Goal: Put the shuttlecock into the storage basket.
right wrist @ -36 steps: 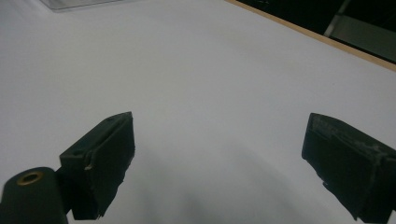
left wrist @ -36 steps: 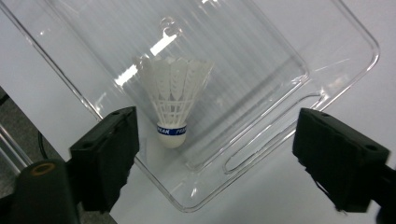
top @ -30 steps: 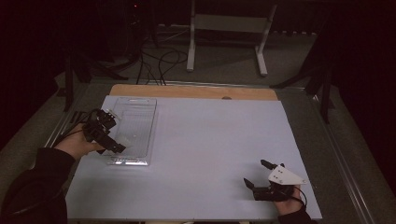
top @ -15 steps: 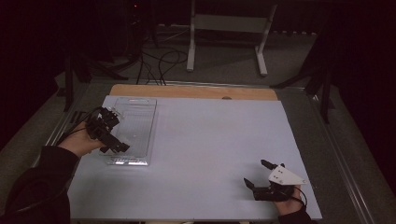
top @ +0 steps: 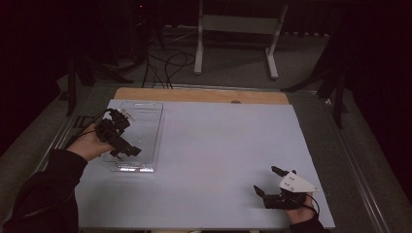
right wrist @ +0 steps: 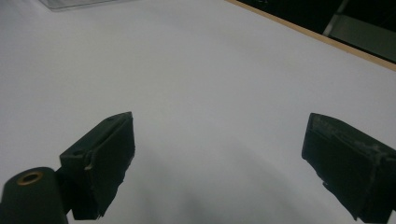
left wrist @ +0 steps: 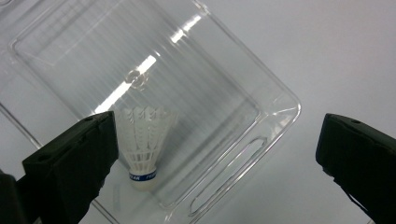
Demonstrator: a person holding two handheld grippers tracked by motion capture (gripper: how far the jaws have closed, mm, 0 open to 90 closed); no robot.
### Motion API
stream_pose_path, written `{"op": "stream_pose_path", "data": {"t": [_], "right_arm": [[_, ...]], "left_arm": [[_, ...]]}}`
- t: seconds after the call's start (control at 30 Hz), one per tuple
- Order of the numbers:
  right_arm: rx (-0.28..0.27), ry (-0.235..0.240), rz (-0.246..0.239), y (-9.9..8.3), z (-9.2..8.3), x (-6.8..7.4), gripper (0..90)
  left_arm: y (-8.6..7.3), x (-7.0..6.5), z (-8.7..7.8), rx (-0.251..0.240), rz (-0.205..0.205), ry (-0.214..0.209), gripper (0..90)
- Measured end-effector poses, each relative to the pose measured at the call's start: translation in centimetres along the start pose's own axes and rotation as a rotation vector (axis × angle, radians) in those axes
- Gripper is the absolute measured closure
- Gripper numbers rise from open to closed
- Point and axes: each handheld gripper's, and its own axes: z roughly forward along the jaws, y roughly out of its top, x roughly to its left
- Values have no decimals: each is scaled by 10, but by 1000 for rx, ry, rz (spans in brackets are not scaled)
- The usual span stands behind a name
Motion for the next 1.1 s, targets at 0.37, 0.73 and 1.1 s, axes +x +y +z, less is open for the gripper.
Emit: {"op": "stream_pose_path", "data": {"t": [0.37,0.73,1.1], "right_arm": [[4,4,-2,0,0,0,93],[7,7,-5,0,0,0,93],[5,6,-3,0,0,0,93]], "left_arm": [[15,-11,2,-18,30,-11,3],[31,-25,8,-20,69,-21,4],[44,-43,12,-42,130,-70,4]]}}
